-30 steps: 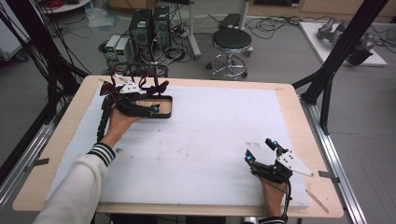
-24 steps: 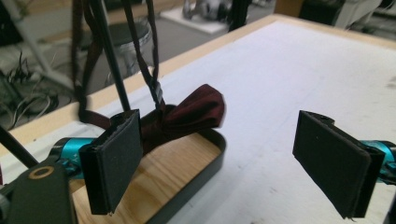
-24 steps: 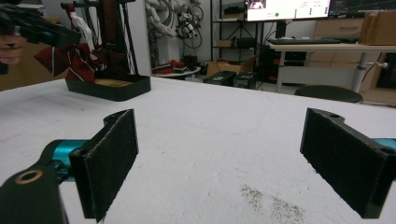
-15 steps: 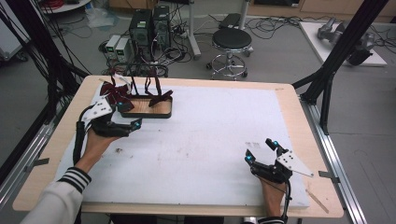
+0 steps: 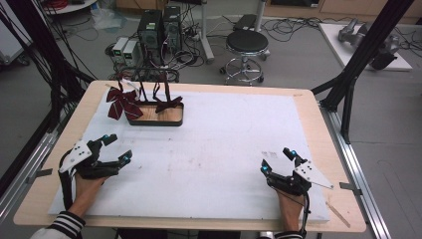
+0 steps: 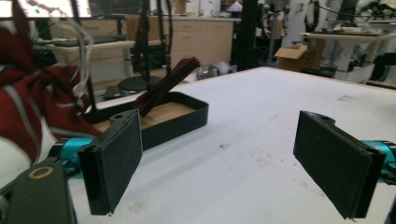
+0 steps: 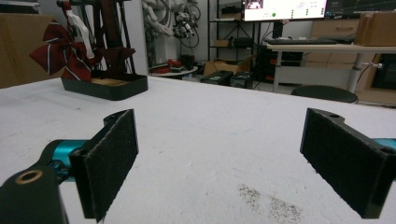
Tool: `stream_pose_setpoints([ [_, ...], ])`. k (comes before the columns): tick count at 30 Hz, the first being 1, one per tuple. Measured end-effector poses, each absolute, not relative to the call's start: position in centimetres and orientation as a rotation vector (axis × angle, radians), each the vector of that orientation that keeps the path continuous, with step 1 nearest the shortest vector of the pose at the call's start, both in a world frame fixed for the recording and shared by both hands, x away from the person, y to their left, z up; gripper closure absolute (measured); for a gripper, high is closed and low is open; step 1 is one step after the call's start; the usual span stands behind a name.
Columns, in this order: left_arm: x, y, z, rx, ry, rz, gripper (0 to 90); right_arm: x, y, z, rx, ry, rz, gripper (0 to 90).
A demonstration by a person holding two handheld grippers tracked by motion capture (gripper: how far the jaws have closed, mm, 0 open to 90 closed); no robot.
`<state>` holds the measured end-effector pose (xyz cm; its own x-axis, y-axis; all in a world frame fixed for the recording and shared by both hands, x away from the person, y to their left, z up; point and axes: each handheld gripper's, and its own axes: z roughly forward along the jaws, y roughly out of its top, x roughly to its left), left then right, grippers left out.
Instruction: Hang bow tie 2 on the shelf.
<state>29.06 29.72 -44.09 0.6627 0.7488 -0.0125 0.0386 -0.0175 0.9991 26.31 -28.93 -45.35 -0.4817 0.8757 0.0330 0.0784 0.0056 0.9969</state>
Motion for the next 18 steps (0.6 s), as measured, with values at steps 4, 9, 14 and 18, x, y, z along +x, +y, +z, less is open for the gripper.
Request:
stream_pose_setpoints([
  [4, 28.4, 30.1, -44.5, 1.467, 0.691, 0.677, 16.1, 26.3, -28.9, -45.3, 0.996, 1.626, 1.543, 10.5],
  [9, 28.1, 30.2, -45.4, 1.452, 0.713, 0.686, 16.6, 26.3, -28.9, -45.4, 0.998, 1.623, 1.543, 10.5],
  [14, 28.0, 30.4, -45.4, 1.429, 0.719, 0.699, 16.8, 26.2, -28.9, -45.4, 0.99, 1.624, 1.541, 10.5],
  [18, 27.9, 30.4, -45.5, 1.431, 0.72, 0.71, 16.7, 26.2, -28.9, -45.4, 0.989, 1.622, 1.543, 10.5],
])
